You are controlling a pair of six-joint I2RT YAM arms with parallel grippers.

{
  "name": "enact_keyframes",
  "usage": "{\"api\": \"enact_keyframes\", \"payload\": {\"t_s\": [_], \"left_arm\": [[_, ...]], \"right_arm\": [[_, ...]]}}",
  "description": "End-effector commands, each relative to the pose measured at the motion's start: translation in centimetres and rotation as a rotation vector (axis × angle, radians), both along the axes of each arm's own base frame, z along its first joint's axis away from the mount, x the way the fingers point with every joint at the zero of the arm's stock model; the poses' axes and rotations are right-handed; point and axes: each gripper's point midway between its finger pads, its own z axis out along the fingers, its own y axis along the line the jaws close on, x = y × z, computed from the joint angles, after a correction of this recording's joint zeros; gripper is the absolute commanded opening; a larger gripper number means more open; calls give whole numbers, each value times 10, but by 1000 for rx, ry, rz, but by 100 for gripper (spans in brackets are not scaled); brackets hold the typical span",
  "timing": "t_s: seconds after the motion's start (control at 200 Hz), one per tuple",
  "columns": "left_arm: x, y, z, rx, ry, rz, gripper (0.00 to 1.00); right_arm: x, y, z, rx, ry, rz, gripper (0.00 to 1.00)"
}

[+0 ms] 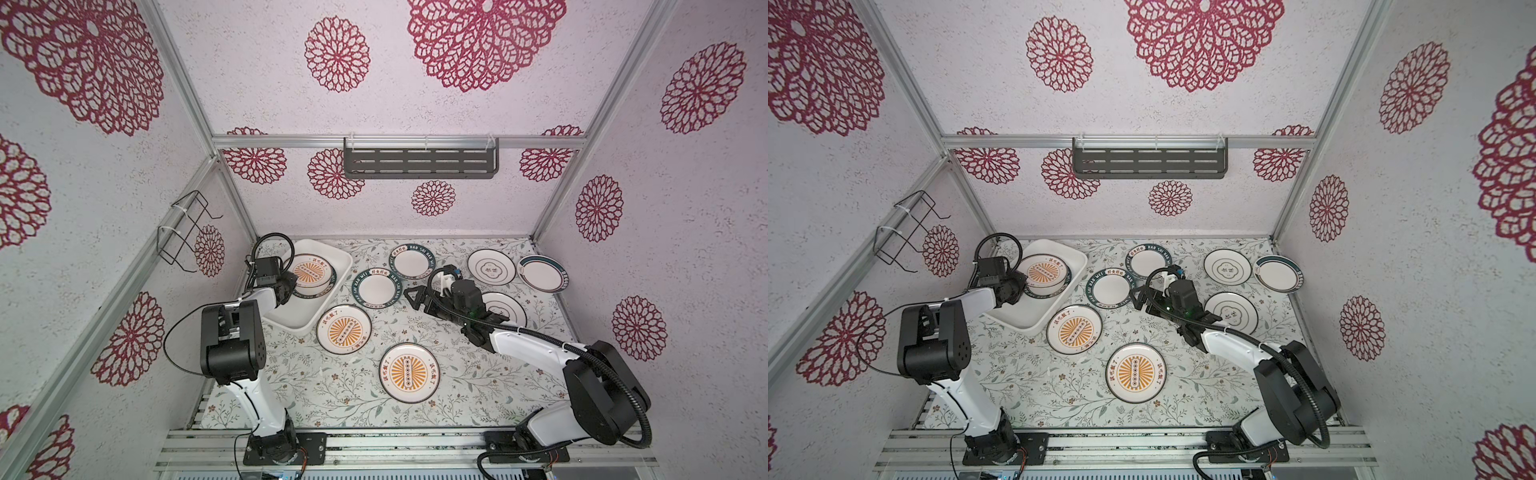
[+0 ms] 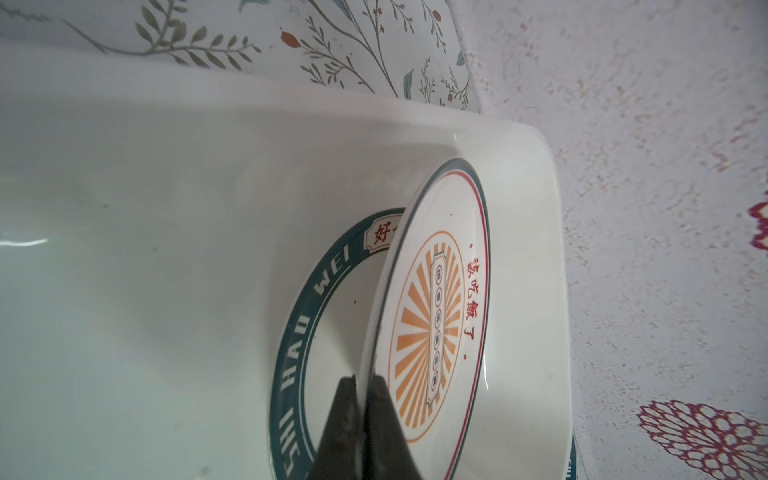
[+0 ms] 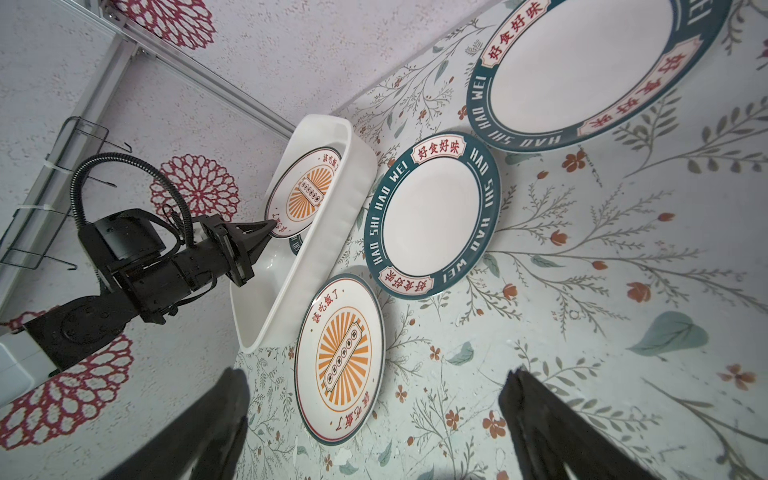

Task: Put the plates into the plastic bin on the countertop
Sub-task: 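Lower the sunburst plate onto the green-rimmed plate and open the left gripper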

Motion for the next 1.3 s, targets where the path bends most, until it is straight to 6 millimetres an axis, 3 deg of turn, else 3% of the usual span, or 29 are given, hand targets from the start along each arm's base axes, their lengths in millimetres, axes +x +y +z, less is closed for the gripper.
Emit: {"api": "enact_keyframes", "payload": {"t_s": [0.0,0.395,0.681,1.126,1.296], "left_arm": [[5,-9,-4,-11,8,-23,4],[0,-15,-10,-27,26,-40,18],[-5,-13,-8,-14,29,-34,43],[1,-6,19,66,-36,-51,65],[-5,-7,24,78,-25,-58,73]], "right_arm": [[0,-4,17,3,-59,-14,99],[1,-7,13,-4,-52,-30,99],[1,-7,8,-12,-39,-33,99],[1,-8,6,-21,-34,-37,99],[1,-12,4,-33,-32,-52,99]]}}
